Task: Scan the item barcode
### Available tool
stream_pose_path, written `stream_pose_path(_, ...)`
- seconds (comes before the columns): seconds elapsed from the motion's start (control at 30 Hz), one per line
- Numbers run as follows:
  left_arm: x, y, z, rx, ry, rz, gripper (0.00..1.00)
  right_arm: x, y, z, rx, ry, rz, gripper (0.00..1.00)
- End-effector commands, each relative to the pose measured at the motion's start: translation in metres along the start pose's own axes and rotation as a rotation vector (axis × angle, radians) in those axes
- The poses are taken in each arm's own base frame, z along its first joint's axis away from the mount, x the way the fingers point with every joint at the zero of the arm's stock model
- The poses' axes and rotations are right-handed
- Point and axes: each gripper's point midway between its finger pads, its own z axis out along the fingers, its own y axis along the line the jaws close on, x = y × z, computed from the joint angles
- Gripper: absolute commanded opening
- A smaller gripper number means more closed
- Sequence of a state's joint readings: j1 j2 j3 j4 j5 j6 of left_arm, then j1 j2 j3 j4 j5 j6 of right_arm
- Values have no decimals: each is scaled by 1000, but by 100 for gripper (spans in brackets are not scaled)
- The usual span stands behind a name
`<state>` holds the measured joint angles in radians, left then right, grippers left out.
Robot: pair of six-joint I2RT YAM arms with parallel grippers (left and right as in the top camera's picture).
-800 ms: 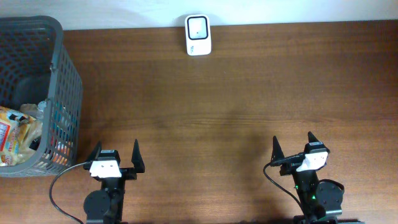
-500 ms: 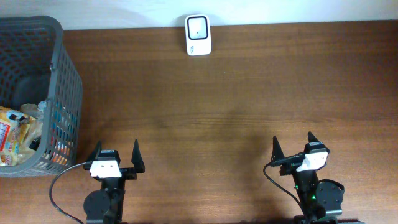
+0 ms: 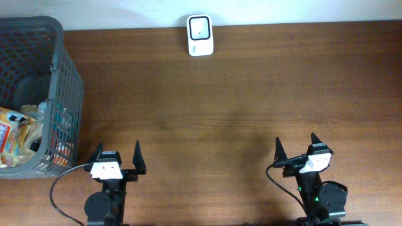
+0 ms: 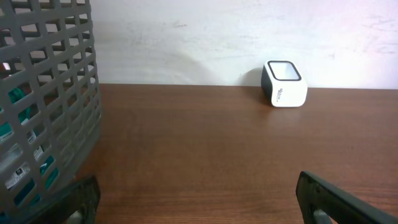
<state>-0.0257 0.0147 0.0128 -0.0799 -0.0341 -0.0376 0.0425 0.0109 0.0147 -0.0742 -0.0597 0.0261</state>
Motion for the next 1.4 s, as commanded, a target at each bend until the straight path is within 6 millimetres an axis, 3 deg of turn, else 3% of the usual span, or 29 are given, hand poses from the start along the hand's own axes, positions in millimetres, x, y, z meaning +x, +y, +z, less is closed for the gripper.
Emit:
stream_pose_path(0.0,1,2,0,-12,1,8,99,3,-3,0,17,2,5,98)
stream_pose_path(1.13,1,2,0,-12,1,8,99,3,-3,0,17,2,5,98)
stream_pose_path(1.17,0,0,0,1,-4,-3,99,3,-3,0,16,2,5,98)
stream_pose_path(1.27,-5,-37,-4,217,-17,-28,99,3,-3,0,16,2,5,98)
stream_pose_path(1.3,-16,-58,-11,345,-63,-18,99,3,-3,0,17,2,4,98)
stream_pose_path(1.37,-36,-77,-21,465,-147,5,99,3,-3,0,16,2,5,98)
